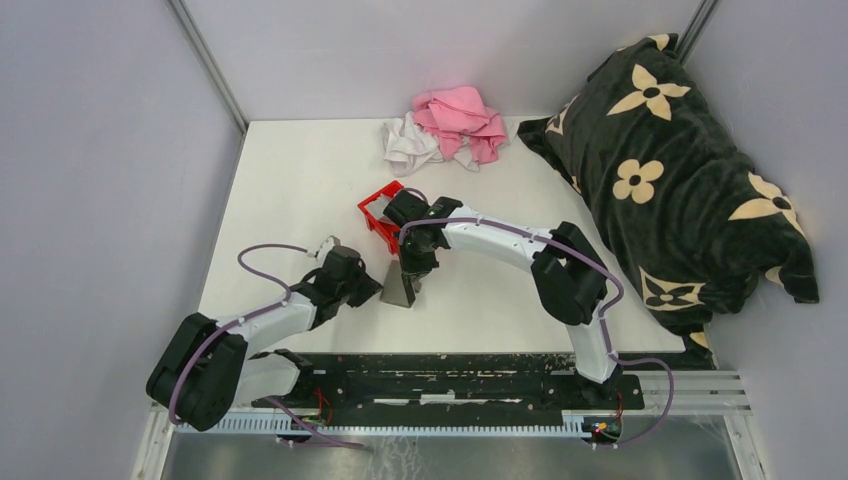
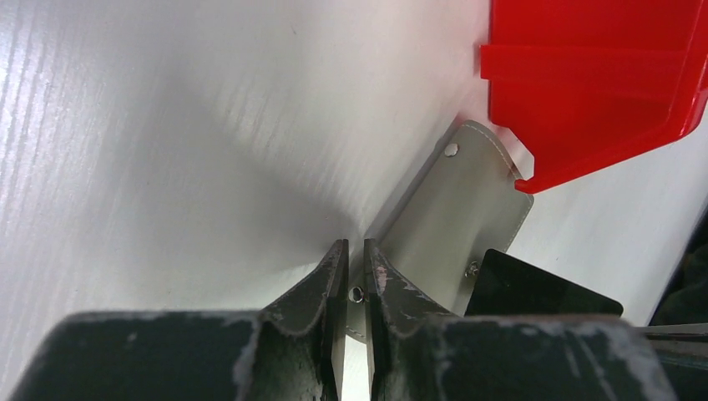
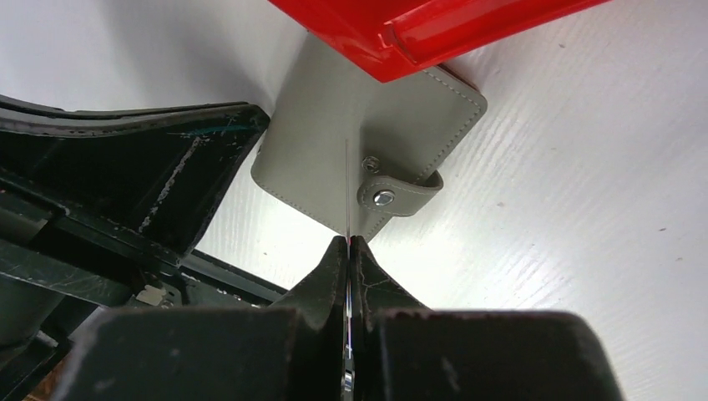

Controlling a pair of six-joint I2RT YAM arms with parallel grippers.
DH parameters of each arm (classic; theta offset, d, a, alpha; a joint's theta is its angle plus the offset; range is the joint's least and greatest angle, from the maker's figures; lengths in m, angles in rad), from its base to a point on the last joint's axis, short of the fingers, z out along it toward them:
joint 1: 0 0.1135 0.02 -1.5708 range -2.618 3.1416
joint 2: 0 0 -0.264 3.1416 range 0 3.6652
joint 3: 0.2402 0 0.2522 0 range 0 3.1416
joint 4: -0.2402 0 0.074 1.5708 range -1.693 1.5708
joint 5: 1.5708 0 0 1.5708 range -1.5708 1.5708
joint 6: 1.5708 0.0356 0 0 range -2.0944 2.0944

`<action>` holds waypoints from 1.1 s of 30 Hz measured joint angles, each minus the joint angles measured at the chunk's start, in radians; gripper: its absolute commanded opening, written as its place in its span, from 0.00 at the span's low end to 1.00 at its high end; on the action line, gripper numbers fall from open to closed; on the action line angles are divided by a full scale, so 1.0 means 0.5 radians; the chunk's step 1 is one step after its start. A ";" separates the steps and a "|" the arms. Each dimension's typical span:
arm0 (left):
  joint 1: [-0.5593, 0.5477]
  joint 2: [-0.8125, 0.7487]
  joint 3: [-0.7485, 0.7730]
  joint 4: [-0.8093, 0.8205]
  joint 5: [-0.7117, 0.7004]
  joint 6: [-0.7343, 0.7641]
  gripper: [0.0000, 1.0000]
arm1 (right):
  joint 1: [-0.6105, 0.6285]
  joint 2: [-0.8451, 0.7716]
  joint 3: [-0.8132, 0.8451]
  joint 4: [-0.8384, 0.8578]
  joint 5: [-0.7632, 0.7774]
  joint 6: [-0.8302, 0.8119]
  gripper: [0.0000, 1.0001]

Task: Put the credit cards into the card holder
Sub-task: Adjust the card holder at the center of the board.

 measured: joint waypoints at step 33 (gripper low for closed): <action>-0.102 0.023 -0.010 0.063 -0.048 -0.002 0.17 | -0.253 -0.220 -0.571 0.359 -0.104 0.116 0.01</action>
